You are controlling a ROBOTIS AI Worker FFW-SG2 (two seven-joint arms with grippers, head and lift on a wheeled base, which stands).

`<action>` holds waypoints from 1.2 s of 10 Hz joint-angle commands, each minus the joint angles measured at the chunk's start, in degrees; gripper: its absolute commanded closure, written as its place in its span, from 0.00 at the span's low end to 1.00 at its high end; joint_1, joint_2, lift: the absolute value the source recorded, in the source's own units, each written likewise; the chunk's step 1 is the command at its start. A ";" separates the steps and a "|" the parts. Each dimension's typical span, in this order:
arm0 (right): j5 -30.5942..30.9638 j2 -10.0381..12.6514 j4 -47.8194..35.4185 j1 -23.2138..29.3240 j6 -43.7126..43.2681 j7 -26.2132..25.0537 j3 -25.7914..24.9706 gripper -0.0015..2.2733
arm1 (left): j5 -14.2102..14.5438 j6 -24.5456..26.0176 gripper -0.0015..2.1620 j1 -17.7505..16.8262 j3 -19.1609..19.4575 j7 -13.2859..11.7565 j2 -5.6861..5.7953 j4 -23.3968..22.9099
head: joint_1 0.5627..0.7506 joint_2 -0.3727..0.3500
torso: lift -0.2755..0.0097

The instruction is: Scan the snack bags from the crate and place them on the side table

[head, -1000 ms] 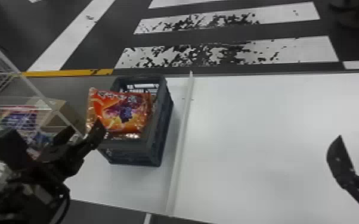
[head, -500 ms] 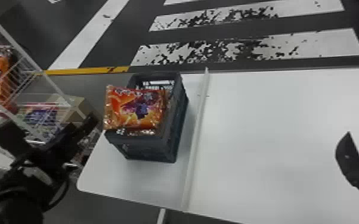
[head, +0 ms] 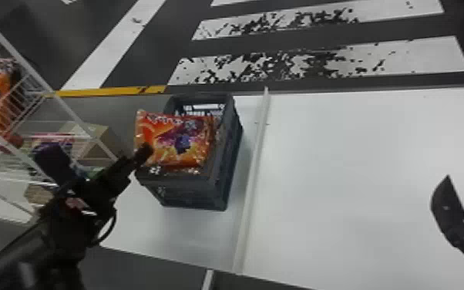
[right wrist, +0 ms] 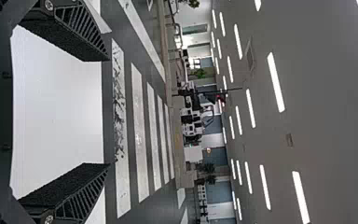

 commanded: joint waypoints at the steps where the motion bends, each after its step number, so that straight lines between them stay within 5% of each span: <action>1: 0.30 0.11 -0.50 0.40 0.00 -0.04 0.00 0.03 | -0.09 -0.13 0.04 -0.21 -1.17 -0.09 -0.03 1.06 | 0.70 1.00 | 0.64; 9: 0.12 0.20 -0.32 0.22 -0.18 0.04 -0.53 0.03 | -0.17 0.04 0.07 -0.03 -4.60 0.43 -0.44 -2.63 | 0.70 1.00 | 0.64; 12: -0.31 0.20 -0.15 0.22 -0.18 -0.04 -0.97 0.03 | -0.17 -0.13 0.31 0.32 -5.92 -1.15 -0.44 -3.78 | 0.70 0.97 | 0.64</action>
